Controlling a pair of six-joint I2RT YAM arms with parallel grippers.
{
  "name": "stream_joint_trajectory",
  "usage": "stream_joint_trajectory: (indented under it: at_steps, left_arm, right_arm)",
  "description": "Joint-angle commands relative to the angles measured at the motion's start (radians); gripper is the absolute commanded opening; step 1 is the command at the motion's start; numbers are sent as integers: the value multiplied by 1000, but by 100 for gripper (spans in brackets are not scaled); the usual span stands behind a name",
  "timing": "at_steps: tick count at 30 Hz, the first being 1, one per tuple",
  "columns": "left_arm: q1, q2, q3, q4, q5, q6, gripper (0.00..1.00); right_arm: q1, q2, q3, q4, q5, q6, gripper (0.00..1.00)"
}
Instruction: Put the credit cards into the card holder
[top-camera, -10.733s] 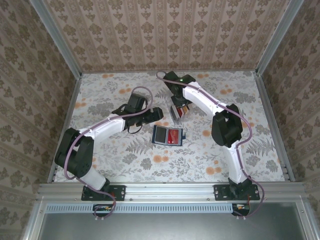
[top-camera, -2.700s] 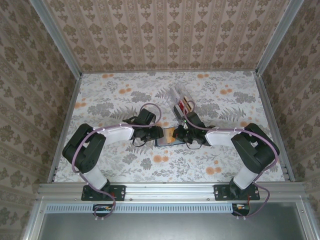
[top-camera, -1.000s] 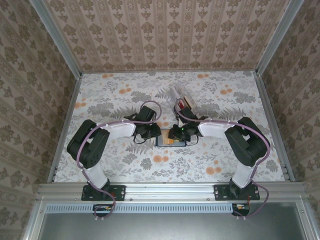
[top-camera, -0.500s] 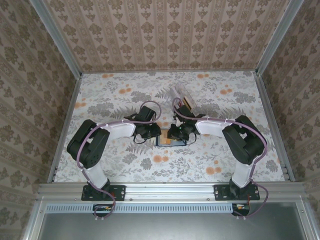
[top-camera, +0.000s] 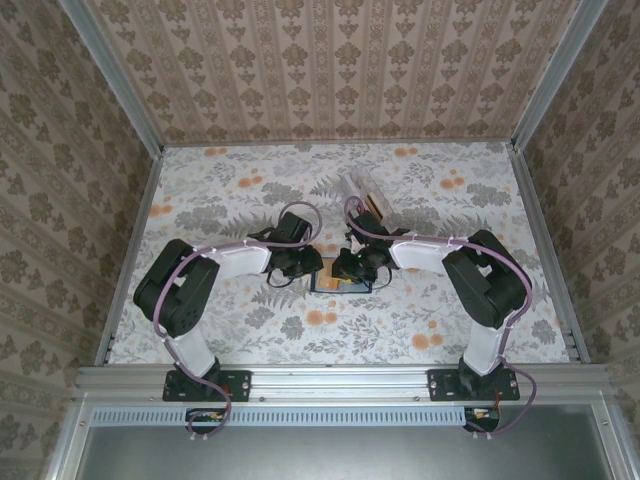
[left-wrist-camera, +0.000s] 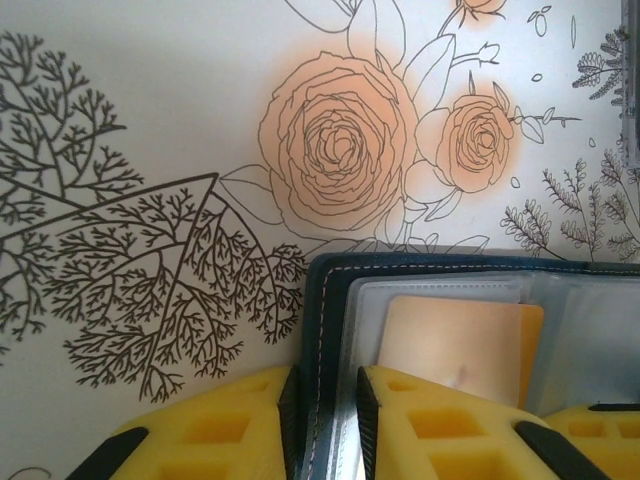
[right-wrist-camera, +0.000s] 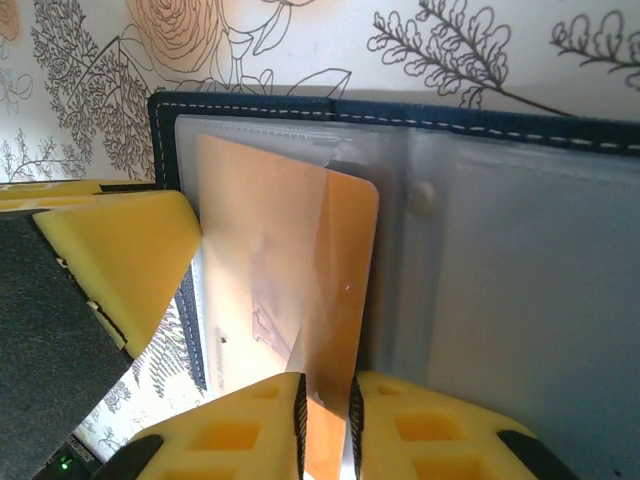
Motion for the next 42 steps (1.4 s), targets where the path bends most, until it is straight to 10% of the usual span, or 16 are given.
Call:
stream_joint_trajectory:
  at_steps: [1,21,42]
  left_arm:
    - [0,-21,-18,-32,-23,-9,29]
    - [49,-137,21,-36,-70,43,47]
    - [124,-221,-26,18,-102,44,67]
  right_arm:
    - [10,-49,47,-62,27,-32,26]
    - [-105,39,657,-729,638,-498,33]
    - [-13,384,1014,-918,787,-628,37]
